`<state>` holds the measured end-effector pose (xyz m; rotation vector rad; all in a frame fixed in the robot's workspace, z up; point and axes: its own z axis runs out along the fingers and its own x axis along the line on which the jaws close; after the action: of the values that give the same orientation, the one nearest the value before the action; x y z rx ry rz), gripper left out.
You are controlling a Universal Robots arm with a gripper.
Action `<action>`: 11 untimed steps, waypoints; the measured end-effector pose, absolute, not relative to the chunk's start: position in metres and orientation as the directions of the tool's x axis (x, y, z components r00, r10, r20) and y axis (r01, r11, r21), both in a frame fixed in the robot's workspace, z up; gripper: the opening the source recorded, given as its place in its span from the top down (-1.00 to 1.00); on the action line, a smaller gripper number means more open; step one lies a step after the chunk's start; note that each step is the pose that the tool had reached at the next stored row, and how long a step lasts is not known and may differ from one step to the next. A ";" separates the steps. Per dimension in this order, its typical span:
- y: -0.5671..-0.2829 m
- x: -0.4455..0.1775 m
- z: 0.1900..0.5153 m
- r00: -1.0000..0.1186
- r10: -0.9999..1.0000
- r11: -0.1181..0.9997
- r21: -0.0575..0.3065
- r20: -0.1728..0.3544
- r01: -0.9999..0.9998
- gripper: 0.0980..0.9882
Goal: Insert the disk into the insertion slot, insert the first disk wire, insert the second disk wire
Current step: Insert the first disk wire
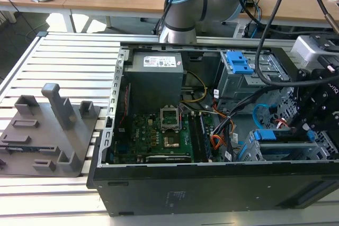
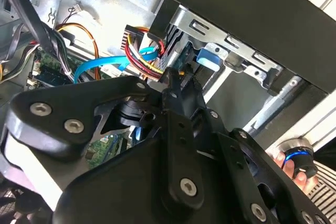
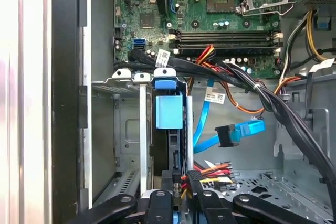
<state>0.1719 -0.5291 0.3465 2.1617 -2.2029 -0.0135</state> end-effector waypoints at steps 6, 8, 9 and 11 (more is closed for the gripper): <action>-0.529 0.172 0.362 -0.018 -0.999 0.020 0.045 0.033 -0.999 0.66; -0.529 0.172 0.364 -0.018 -0.999 0.020 0.045 0.033 -0.999 0.98; -0.529 0.172 0.364 -0.018 -0.999 0.020 0.045 0.033 -0.999 0.98; -0.529 0.172 0.364 -0.018 -0.999 0.020 0.045 0.033 -0.999 0.98</action>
<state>0.1716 -0.5291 0.3641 2.1618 -2.2028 -0.0137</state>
